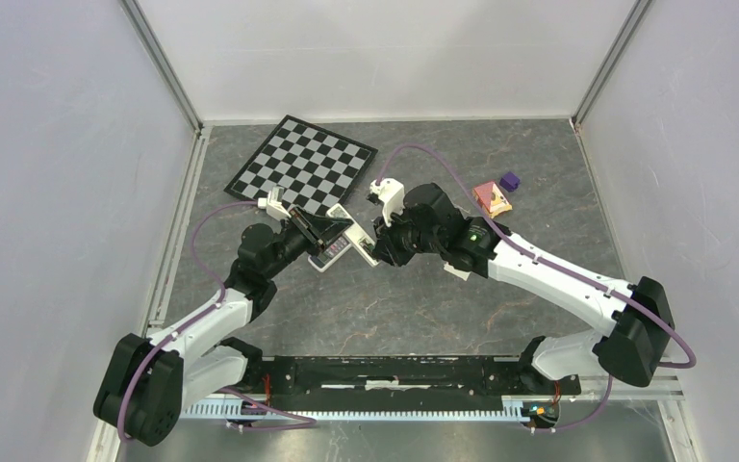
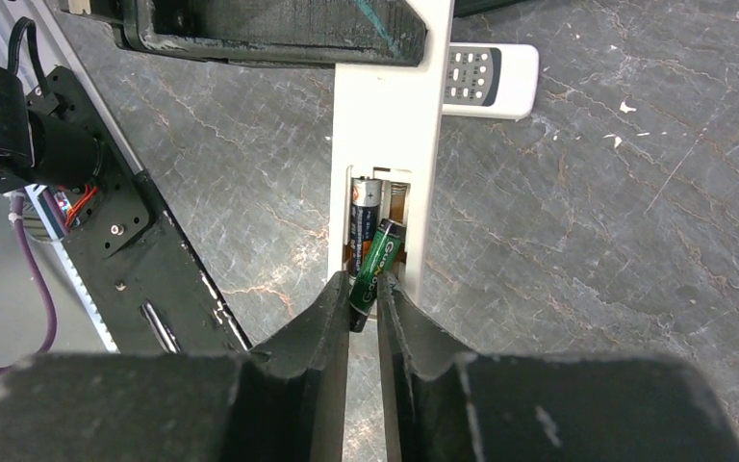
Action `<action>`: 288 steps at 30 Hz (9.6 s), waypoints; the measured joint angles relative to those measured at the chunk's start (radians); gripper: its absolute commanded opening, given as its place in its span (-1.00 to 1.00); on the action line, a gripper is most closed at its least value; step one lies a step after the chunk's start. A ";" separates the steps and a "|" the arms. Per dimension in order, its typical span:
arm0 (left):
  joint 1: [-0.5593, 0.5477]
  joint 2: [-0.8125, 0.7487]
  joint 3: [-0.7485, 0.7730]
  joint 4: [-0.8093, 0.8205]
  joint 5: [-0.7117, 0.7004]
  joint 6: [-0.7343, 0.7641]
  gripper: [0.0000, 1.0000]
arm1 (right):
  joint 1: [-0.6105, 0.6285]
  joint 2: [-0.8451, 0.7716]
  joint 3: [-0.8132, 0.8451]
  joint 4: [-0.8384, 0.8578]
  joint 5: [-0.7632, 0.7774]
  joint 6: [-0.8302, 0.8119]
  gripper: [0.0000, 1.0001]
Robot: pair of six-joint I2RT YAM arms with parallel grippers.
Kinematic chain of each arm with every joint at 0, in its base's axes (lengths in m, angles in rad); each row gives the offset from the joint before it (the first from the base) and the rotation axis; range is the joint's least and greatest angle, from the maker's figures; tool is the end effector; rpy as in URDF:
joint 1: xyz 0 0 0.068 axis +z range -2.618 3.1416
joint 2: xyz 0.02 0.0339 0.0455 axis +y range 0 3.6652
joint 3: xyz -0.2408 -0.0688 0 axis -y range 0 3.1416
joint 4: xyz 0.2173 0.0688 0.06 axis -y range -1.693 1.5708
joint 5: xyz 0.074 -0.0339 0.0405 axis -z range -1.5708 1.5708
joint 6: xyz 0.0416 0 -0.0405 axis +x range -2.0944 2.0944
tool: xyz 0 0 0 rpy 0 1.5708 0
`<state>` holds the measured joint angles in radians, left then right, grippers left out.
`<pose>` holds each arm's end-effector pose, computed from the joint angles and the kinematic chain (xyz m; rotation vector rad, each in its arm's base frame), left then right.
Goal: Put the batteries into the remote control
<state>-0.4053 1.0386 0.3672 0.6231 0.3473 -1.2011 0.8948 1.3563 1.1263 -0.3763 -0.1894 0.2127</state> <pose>0.1950 -0.0991 0.2273 -0.4246 1.7951 -1.4690 0.1743 0.2299 0.2922 -0.8718 2.1164 0.8140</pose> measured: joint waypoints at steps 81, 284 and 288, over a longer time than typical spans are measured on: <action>0.000 -0.108 0.020 -0.045 -0.032 -0.613 -0.96 | 0.000 -0.324 -0.446 0.706 0.295 0.804 0.41; -0.160 -0.080 -0.113 -0.188 -0.346 0.176 -0.96 | -0.103 0.211 -0.277 -0.144 0.288 0.150 -0.13; -0.160 -0.088 -0.113 -0.195 -0.346 0.183 -0.96 | -0.103 0.212 -0.275 -0.150 0.290 0.160 -0.36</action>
<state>-0.5652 0.9504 0.2539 0.4286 0.0010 -1.0183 0.7918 1.5688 0.8509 -0.5262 0.1001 0.3725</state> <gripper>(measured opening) 0.285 0.391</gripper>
